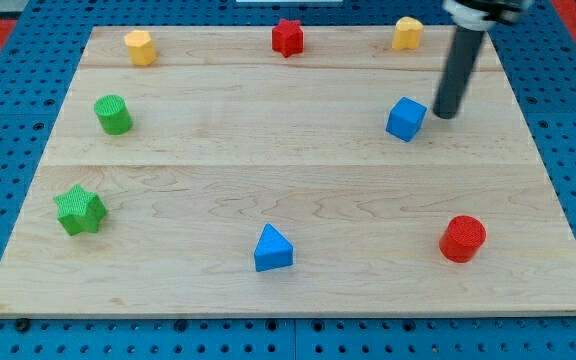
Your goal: Move blue cube towards the center left
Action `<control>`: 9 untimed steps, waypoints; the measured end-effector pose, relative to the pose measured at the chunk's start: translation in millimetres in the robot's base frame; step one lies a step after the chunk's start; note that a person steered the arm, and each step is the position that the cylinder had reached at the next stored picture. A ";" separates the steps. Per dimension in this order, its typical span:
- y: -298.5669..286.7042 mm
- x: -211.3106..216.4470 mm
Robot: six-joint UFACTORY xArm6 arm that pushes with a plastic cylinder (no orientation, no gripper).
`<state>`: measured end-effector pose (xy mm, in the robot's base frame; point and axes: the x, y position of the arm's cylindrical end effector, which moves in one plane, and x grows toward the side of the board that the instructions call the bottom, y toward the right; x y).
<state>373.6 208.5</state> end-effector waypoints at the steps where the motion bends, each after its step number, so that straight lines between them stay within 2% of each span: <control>1: 3.9 10.7; 2: -75.9 -21.4; 3: -126.6 7.5; 4: -100.2 40.0; 5: -62.6 31.4; 6: -13.0 83.4; 7: -82.3 83.1; 9: -223.8 -1.8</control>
<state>371.8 -15.3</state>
